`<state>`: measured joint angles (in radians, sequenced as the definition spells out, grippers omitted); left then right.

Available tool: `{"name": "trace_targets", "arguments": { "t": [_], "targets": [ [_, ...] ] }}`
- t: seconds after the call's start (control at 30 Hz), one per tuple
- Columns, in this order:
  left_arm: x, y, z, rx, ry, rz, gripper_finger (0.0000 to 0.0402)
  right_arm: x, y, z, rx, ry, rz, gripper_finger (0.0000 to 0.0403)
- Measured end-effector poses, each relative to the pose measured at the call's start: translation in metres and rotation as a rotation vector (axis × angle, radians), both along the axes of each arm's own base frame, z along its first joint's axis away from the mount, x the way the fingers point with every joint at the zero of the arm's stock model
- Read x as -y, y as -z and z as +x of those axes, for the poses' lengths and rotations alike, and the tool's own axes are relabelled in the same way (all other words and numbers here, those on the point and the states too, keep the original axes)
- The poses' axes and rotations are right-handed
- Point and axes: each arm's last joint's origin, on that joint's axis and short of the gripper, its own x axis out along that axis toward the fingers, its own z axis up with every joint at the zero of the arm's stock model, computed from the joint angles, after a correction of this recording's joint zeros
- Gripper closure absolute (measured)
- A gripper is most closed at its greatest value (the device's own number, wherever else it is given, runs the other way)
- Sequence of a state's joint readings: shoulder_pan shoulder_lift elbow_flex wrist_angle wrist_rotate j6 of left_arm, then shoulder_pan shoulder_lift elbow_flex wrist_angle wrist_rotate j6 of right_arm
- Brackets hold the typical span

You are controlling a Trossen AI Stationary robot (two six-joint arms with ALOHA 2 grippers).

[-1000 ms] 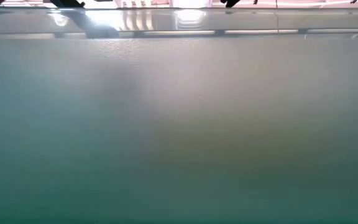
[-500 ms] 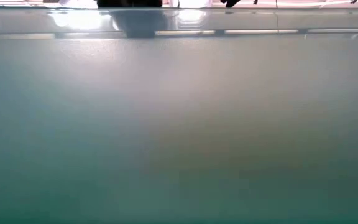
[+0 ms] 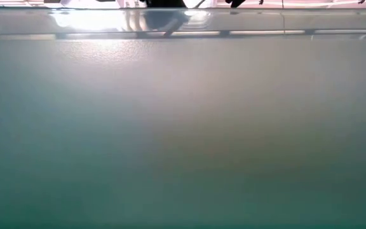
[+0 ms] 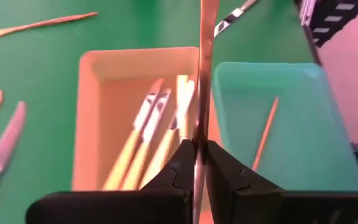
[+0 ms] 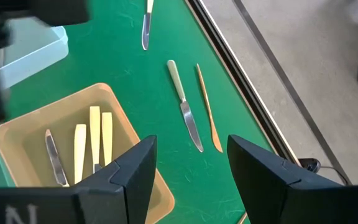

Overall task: Sort silverware by color (type)
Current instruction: Put the gold table knife into the blue bin

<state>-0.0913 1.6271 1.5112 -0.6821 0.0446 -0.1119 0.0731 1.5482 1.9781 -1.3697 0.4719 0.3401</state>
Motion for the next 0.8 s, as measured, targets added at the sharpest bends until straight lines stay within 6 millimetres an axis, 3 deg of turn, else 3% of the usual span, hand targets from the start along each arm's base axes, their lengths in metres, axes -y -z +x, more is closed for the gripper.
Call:
{"name": "trace_targets", "arguments": {
  "t": [0.27,0.5,0.8],
  "targets": [
    [0.072,0.003,-0.011,-0.027,0.006,-0.112,0.0400,0.000,0.000,0.000,0.000,0.000,0.000,0.0213],
    [0.133,0.008,-0.016,0.075,0.047,-0.118,0.0396,0.000,0.000,0.000,0.000,0.000,0.000,0.0213],
    [0.148,0.058,0.010,-0.025,-0.014,-0.116,0.0391,0.000,0.000,0.000,0.003,0.000,0.000,0.0213]
  ]
}}
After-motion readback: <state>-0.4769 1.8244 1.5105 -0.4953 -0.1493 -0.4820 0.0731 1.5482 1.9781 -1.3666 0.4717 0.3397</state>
